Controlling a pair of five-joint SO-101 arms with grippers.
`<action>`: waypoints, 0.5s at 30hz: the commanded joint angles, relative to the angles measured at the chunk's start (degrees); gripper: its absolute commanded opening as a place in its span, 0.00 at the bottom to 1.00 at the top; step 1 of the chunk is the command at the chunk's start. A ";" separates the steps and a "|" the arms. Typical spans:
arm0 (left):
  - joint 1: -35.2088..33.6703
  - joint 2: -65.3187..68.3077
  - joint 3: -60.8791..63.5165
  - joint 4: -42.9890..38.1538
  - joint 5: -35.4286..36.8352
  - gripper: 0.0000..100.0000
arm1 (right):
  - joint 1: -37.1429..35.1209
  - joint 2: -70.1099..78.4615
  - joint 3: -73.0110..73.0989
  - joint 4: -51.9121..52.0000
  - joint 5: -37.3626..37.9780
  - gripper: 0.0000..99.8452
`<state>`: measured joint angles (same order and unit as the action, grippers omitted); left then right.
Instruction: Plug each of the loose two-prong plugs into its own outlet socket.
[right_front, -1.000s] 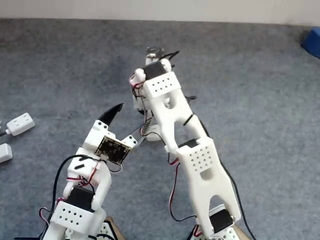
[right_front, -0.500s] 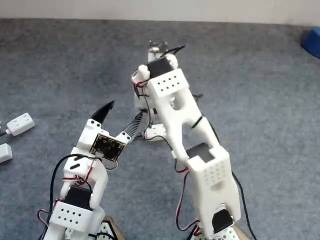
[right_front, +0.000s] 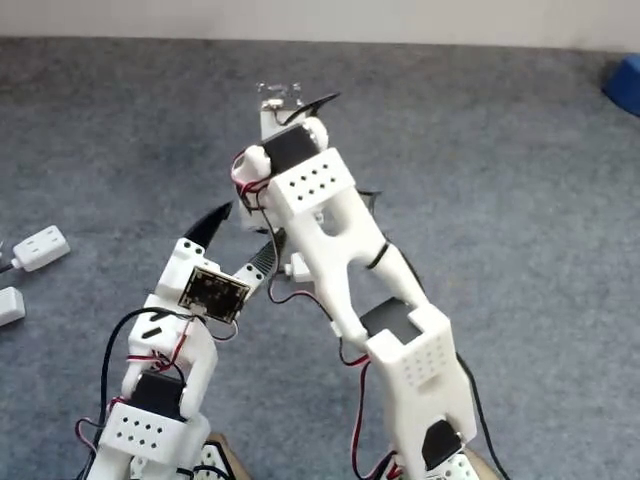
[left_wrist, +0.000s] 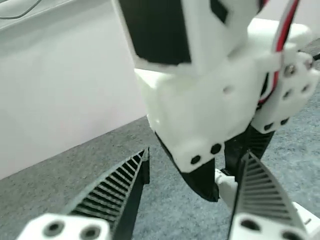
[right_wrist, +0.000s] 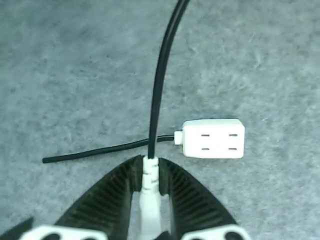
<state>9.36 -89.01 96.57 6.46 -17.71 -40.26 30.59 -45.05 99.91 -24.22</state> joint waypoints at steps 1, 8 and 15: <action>-1.89 -0.48 0.84 0.88 0.62 0.28 | -1.01 -5.76 -0.48 1.19 -0.18 0.01; -2.77 -0.48 0.84 1.05 0.70 0.28 | -1.45 -15.52 0.92 1.27 1.23 0.01; -2.77 -0.48 0.84 2.46 0.70 0.28 | -1.10 -20.79 10.33 1.19 4.57 0.01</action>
<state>7.69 -89.63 96.48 8.31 -17.36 -40.79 14.59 -35.91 99.82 -21.67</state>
